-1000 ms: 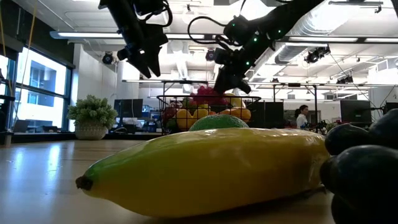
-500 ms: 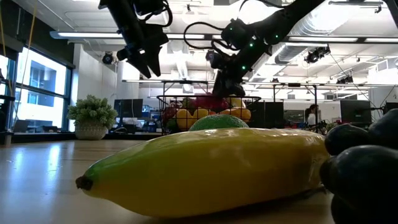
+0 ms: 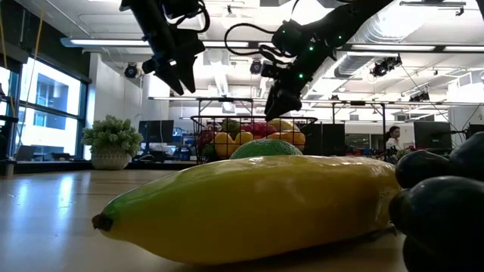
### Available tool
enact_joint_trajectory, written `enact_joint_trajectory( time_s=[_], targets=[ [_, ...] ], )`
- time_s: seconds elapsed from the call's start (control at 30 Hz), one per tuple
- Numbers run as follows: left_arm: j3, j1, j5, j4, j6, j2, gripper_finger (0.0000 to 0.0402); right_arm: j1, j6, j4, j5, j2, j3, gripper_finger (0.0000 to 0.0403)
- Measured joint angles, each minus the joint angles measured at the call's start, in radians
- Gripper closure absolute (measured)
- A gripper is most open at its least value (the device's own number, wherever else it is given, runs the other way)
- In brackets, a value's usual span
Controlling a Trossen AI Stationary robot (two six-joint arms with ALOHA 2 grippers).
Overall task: Build produce basket
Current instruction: Put the banana into the wire basket
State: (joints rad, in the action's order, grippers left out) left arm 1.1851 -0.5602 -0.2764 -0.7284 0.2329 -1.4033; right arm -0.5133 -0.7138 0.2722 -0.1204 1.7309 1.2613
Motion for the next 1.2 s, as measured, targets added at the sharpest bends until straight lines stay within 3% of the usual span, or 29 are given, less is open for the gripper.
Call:
enact_joint_trajectory(
  time_s=[0.33, 0.53, 0.93, 1.2],
  targets=[
    [0.000, 0.006, 0.033, 0.000, 0.000, 0.000, 0.0174, -0.015, 0.184, 0.134, 0.010, -0.014, 0.096, 0.0206],
    [0.000, 0.051, 0.101, -0.001, 0.000, 0.000, 0.0174, -0.008, 0.298, 0.316, 0.017, -0.019, 0.207, 0.0206],
    [0.000, 0.248, 0.124, -0.010, -0.096, 0.000, 0.0174, 0.027, 0.671, 0.697, 0.027, -0.019, 0.490, 0.0206],
    [0.000, 0.383, 0.170, -0.006, -0.123, -0.001, 0.0174, 0.122, 0.896, 0.811, 0.016, -0.042, 0.550, 0.0206]
  ],
)
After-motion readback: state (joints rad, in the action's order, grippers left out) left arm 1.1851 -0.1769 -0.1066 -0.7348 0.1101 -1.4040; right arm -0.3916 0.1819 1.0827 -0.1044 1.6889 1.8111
